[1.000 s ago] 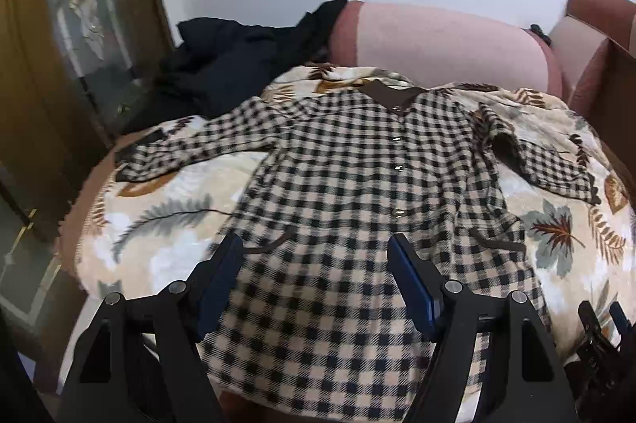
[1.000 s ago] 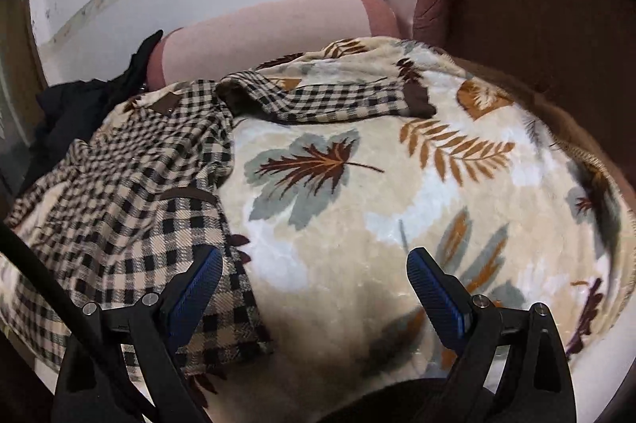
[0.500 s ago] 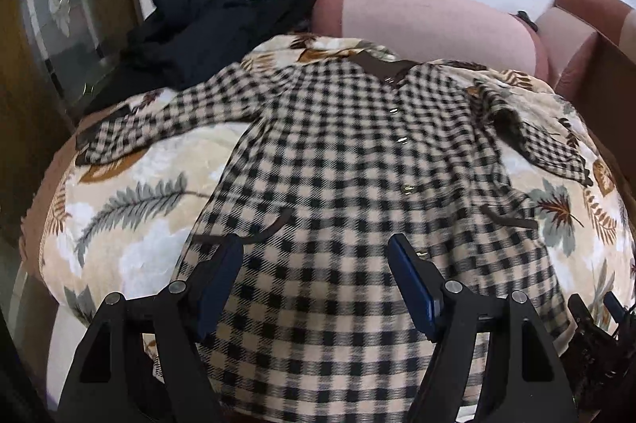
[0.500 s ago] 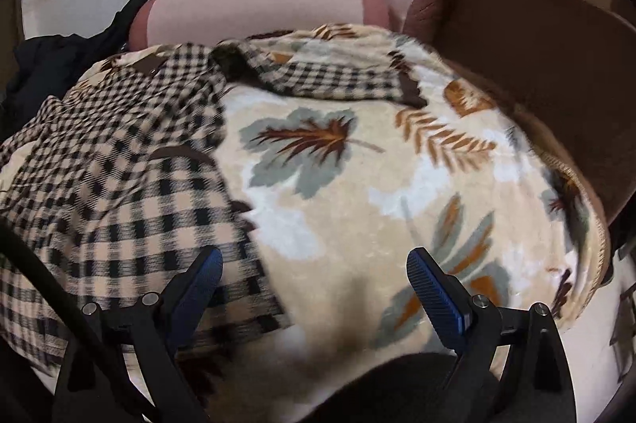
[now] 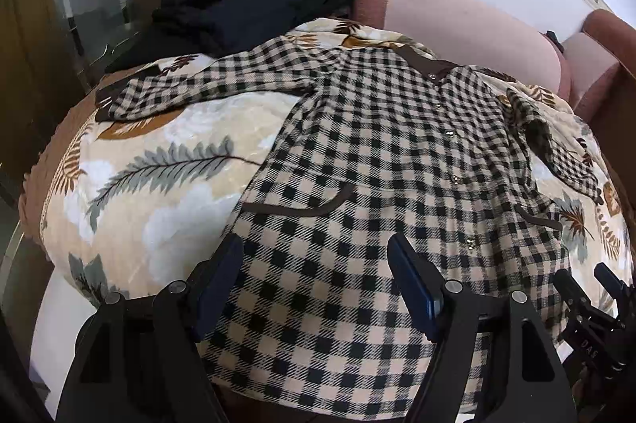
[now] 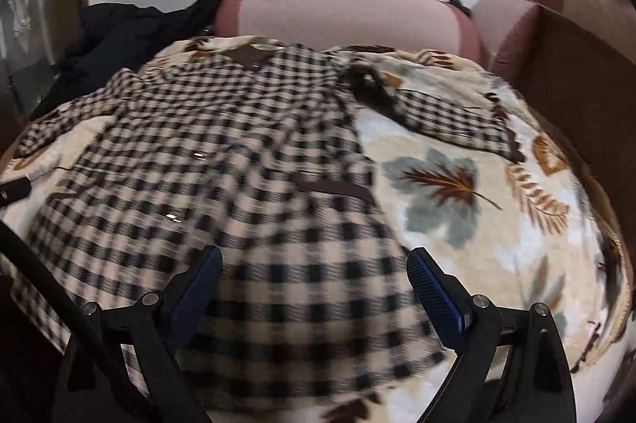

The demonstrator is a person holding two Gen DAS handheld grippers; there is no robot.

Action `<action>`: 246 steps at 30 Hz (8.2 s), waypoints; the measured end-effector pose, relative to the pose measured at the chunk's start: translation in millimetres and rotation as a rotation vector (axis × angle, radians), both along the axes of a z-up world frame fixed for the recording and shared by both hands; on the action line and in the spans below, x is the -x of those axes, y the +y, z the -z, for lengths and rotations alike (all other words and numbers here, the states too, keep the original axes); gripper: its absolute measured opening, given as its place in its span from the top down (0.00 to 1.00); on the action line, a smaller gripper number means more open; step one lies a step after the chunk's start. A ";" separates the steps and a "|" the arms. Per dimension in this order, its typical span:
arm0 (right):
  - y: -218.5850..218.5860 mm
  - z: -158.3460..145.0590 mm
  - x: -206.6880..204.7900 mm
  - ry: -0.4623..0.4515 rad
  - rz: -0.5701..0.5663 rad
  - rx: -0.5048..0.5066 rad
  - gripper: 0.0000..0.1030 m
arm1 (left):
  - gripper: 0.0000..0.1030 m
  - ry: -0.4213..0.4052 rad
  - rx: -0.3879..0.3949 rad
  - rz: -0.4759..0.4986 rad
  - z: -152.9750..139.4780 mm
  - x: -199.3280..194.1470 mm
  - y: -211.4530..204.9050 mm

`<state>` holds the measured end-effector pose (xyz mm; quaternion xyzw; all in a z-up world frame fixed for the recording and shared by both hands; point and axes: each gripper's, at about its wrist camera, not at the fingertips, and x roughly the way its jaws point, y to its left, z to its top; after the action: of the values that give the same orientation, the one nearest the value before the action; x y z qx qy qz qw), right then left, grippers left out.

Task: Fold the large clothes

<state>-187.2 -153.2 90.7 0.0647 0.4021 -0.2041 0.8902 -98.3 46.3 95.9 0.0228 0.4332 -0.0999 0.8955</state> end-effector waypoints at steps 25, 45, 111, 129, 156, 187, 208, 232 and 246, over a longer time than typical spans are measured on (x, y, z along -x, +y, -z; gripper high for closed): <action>5.8 37.1 -25.0 0.121 0.015 0.003 0.06 | 0.28 0.106 0.281 -0.440 61.4 -204.7 223.7; 17.1 40.1 -71.0 0.119 -0.028 0.036 0.06 | 0.97 0.082 0.347 -0.646 29.6 -312.1 290.7; -140.2 31.1 -308.9 0.054 0.068 -0.313 0.90 | 0.35 -0.109 0.073 -0.104 39.1 -254.7 19.5; -163.8 -1.6 -253.8 -0.037 0.292 -0.096 0.48 | 0.35 0.003 0.063 -0.116 62.1 -274.3 13.6; -61.5 59.1 -401.7 0.337 -0.494 -0.053 0.96 | 0.40 0.003 -0.045 -0.080 88.6 -296.7 -13.1; -339.4 41.2 13.4 -0.135 0.589 -0.458 0.47 | 0.36 -0.046 0.025 0.022 58.3 -165.3 -21.3; -429.5 36.9 39.1 -0.347 0.802 -0.369 0.88 | 0.15 0.001 -0.152 0.034 92.9 -149.7 -48.9; -188.1 -63.6 -171.3 -0.154 0.173 -0.066 0.88 | 0.17 -0.150 -0.009 0.032 24.7 -154.8 -3.3; 54.9 48.9 -301.5 0.196 -0.394 0.158 0.68 | 0.17 -0.100 0.187 -0.214 13.7 -196.9 105.6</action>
<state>114.3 -98.2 41.8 -0.1050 0.4743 -0.0625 0.8719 98.6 151.9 82.2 -0.1020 0.3770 -0.0427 0.9196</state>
